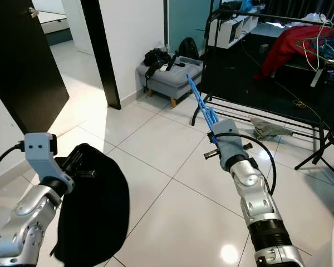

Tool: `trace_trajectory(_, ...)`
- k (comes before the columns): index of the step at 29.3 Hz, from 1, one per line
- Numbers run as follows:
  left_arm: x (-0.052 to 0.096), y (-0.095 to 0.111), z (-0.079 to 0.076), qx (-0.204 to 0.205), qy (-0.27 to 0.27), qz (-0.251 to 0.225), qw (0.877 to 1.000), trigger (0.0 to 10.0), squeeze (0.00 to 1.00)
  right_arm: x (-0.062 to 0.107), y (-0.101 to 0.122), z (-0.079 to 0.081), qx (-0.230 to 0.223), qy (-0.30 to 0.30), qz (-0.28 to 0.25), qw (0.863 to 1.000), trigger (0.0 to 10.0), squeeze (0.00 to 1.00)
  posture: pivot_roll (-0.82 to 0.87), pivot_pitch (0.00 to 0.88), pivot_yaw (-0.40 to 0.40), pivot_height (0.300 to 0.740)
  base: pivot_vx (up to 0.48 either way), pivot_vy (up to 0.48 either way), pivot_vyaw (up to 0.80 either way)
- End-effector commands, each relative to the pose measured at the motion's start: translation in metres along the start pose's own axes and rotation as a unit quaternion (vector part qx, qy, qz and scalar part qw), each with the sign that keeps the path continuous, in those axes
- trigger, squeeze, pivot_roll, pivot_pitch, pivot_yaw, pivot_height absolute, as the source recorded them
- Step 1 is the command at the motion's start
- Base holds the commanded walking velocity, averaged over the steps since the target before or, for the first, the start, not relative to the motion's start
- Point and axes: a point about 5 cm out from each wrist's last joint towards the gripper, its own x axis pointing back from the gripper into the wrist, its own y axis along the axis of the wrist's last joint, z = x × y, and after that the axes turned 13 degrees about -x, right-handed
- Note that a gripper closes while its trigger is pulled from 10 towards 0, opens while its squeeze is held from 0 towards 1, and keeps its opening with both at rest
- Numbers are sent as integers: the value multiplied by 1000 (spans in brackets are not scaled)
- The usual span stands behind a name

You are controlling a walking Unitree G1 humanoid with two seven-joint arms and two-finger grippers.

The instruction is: Hang hanger

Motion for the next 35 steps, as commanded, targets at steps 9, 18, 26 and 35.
trace_trajectory(9,-2,4,0,0,-1,-16,1000,10000,0,-2,2,-1,0,6,-4,1000,10000,0,3,0,7,740,0,0,0)
trace_trajectory(18,-2,3,-1,5,-6,-15,1000,10000,0,-2,1,-1,0,7,-2,1000,10000,0,4,0,2,740,0,0,0)
trace_trajectory(26,-4,3,-2,-3,-10,-8,1000,10000,0,-4,0,-1,-2,8,4,1000,10000,0,2,0,6,740,0,0,-200)
trace_trajectory(35,-33,34,-1,-254,-41,-8,966,10000,0,20,23,7,-56,266,39,962,10000,0,-16,0,23,740,0,0,0)
